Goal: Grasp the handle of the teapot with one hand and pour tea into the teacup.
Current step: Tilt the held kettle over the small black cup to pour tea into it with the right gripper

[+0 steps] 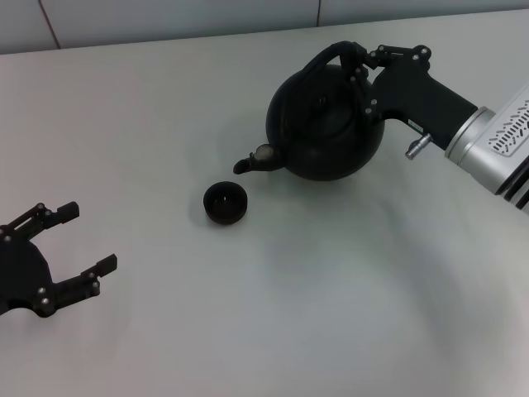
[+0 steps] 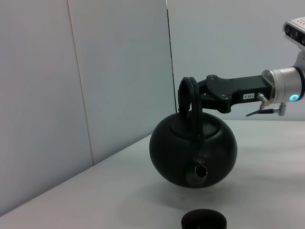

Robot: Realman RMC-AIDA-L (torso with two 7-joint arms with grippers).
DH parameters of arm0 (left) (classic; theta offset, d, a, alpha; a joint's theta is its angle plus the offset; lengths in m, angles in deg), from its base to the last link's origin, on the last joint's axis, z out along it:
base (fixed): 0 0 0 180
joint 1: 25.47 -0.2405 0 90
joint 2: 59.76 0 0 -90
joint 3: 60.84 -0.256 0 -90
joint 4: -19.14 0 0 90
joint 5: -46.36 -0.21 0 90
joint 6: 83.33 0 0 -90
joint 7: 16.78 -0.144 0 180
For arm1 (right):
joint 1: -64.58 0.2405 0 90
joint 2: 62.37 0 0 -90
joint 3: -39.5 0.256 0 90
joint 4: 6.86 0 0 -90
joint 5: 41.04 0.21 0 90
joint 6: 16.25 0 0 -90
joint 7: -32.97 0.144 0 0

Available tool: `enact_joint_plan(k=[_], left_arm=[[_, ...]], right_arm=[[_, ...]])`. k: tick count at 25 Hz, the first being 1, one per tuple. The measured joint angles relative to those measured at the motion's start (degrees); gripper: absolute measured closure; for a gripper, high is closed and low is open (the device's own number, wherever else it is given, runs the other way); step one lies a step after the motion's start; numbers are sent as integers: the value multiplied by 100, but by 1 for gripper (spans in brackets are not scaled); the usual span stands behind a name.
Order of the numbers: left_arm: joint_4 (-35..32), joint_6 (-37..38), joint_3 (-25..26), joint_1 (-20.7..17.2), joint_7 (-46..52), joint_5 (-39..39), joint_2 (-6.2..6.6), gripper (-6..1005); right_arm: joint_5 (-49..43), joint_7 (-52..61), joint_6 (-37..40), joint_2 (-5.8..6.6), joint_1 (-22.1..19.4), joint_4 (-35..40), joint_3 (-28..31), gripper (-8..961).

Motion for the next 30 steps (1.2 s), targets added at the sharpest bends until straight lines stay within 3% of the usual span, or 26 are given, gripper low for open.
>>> enact_joint_plan(k=[30], left_arm=[[0,0,-8,0,0,-2,0,139]], right_arm=[[12,-739,-4,-18,131,-36,-109,876]])
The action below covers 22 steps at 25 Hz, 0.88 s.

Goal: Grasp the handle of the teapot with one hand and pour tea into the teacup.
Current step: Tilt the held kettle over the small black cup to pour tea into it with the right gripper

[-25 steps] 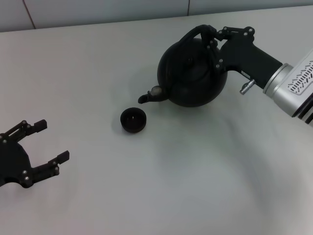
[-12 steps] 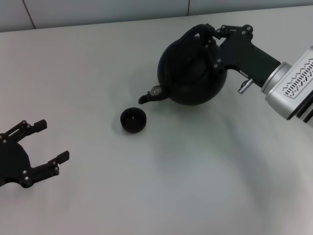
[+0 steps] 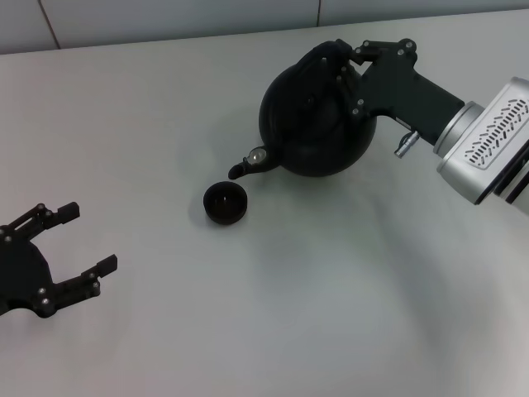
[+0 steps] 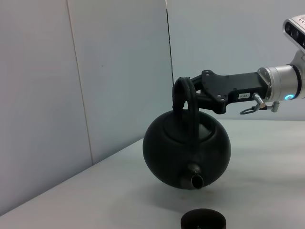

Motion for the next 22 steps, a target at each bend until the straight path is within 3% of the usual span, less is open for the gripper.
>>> enact_joint_plan(k=[22], left_arm=[[0,-1,9,20,0,0,0,139]], right_arm=[[-12,-153,-18,0,21,34,-19,877]])
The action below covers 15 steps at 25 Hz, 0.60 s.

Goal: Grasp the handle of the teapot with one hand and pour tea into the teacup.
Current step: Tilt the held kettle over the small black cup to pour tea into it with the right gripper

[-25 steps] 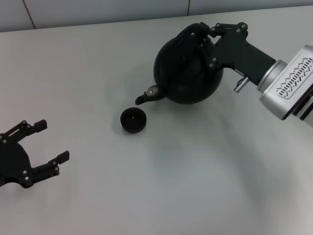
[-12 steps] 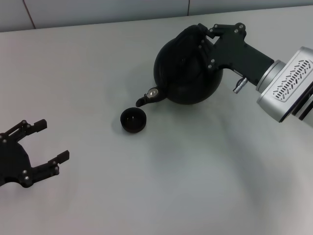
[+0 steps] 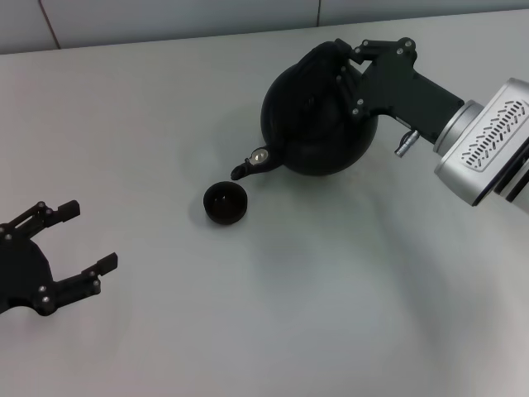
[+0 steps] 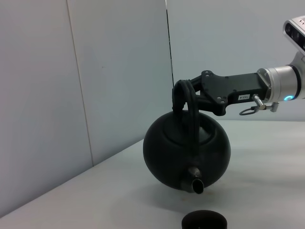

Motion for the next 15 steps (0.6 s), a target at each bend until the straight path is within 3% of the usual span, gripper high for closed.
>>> enact_joint_plan(k=[15], left_arm=[[0,-4,-1,31,0,0,0,139]], right_arm=[[-1,-57,-23,0,7,28,-150,877]])
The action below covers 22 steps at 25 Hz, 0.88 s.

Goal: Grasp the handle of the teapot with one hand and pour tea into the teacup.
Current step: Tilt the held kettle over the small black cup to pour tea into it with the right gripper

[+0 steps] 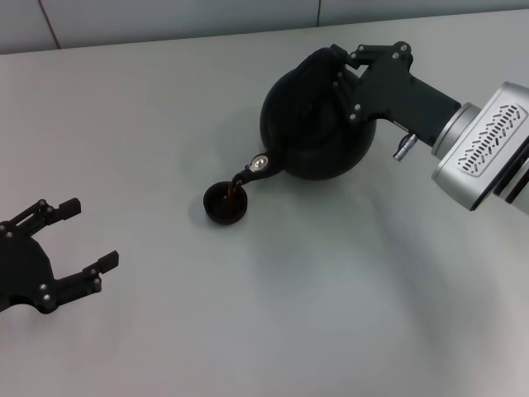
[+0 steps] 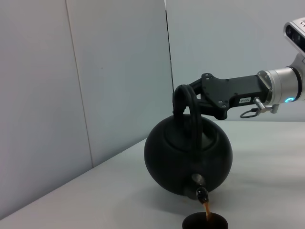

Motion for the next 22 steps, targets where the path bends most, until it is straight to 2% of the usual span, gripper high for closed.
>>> enact_joint_plan(k=[22], left_arm=[[0,2,3,10,0,9,0,139]], right_arm=[[43,58,0,1,17,-23,35,877]])
